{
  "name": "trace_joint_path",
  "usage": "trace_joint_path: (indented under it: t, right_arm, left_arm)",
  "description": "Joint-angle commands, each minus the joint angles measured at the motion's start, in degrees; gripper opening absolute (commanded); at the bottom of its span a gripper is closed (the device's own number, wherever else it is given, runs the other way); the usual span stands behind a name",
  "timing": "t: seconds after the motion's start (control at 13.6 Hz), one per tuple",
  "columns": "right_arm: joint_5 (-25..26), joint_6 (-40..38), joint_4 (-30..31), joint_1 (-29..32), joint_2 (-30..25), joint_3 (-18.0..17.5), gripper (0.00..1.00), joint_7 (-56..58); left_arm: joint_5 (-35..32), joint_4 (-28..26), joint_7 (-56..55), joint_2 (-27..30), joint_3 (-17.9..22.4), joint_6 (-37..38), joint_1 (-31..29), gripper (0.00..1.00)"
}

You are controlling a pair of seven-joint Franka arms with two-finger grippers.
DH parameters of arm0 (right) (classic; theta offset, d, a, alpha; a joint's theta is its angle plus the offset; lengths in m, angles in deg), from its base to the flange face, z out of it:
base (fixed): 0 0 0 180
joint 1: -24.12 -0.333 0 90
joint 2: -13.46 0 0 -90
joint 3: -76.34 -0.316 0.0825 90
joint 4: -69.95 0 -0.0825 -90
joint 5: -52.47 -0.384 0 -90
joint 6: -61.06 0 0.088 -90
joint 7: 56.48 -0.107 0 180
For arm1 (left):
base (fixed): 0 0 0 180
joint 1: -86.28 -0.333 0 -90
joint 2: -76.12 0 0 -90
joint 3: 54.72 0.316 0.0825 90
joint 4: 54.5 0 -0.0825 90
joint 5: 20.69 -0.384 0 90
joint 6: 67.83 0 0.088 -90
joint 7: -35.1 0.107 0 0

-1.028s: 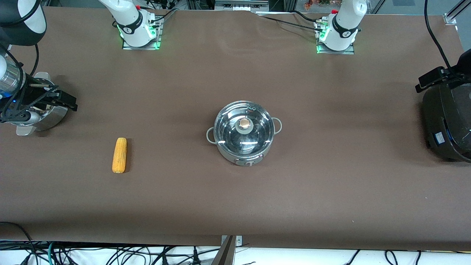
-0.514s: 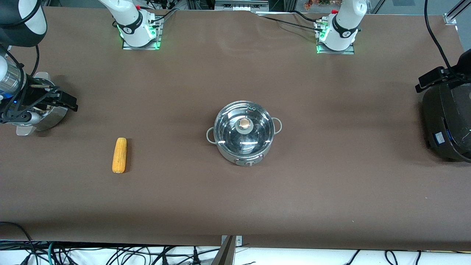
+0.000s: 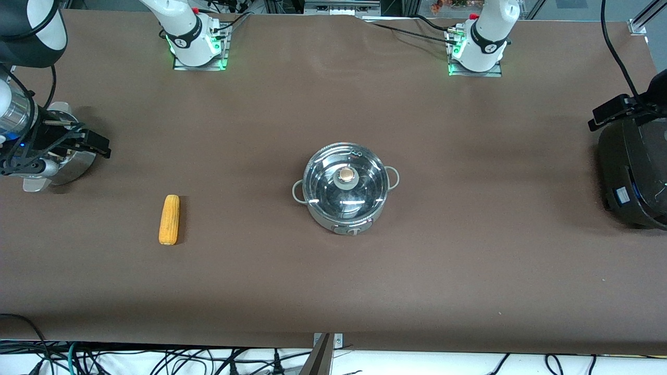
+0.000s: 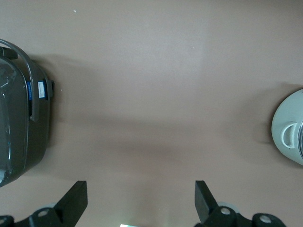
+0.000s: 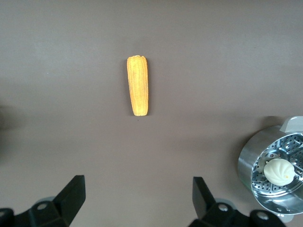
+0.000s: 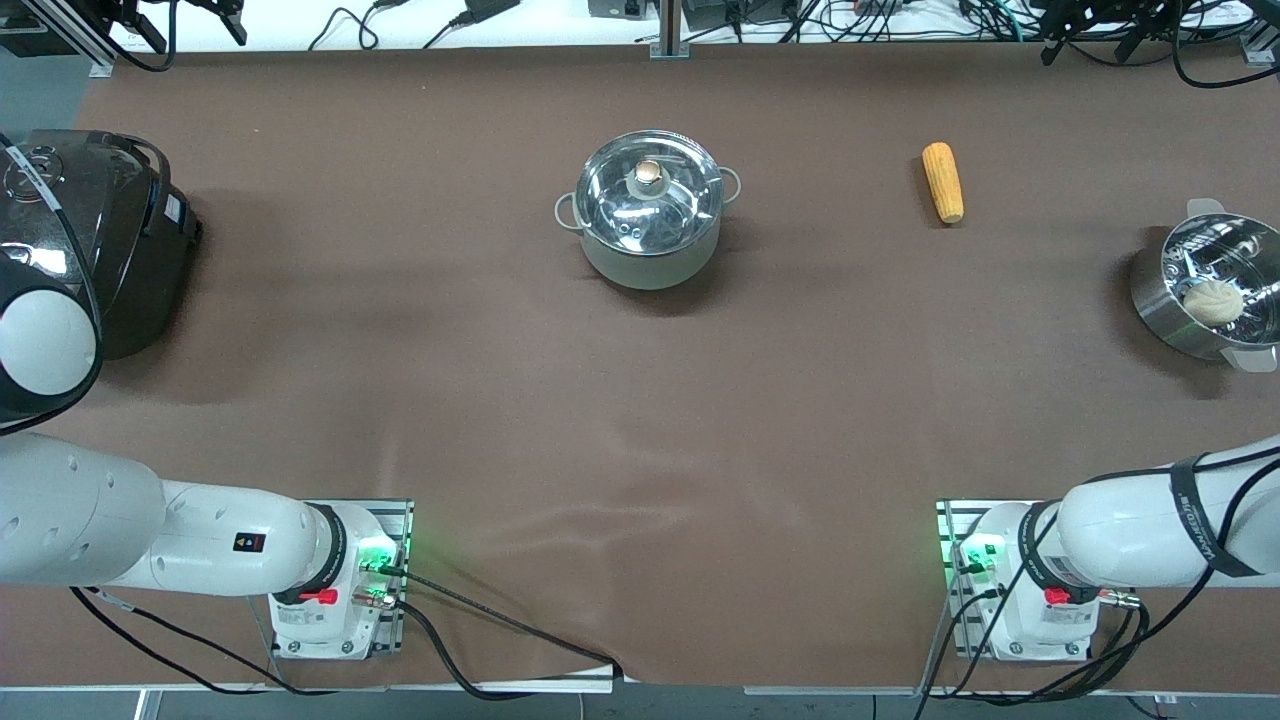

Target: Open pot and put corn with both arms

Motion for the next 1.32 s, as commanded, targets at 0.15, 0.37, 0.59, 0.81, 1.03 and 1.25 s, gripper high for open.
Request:
trace_joint_path:
  t: [0.15, 0.37, 0.59, 0.81, 1.03, 1.25]
  right_arm:
    - [0.6, -0.7, -1.8, 0.4, 0.9, -0.2, 1.0, 0.6]
    - [0.7, -0.7, -1.8, 0.4, 0.9, -0.2, 1.0, 0.7]
    - [0.7, -0.7, -1.8, 0.4, 1.2, -0.2, 1.0, 0.7]
    - [0.7, -0.7, -1.8, 0.4, 1.3, -0.2, 1.0, 0.8]
    - [0.6, -0.7, -2.0, 0.7, 1.3, 0.4, 1.0, 0.8]
    - [1.1, -0.8, -2.6, 0.3, 1.3, 0.3, 1.0, 0.1]
  left_arm:
    - [0.9, 1.7, 0.3, -0.7, -0.1, 1.3, -0.5, 1.0]
    - [0.9, 1.7, 0.3, -0.7, -0.2, 1.5, -0.5, 1.0]
    - [0.8, 1.7, 0.5, -0.7, -0.2, 2.4, -0.5, 1.0]
    - [0.7, 1.7, 0.5, -0.7, -0.2, 2.4, -0.4, 1.0]
    - [0.6, 1.7, 0.5, -0.7, -0.2, 2.4, -0.4, 1.0]
    - [0.6, 1.7, 0.5, -0.7, -0.3, 2.4, -0.4, 1.0]
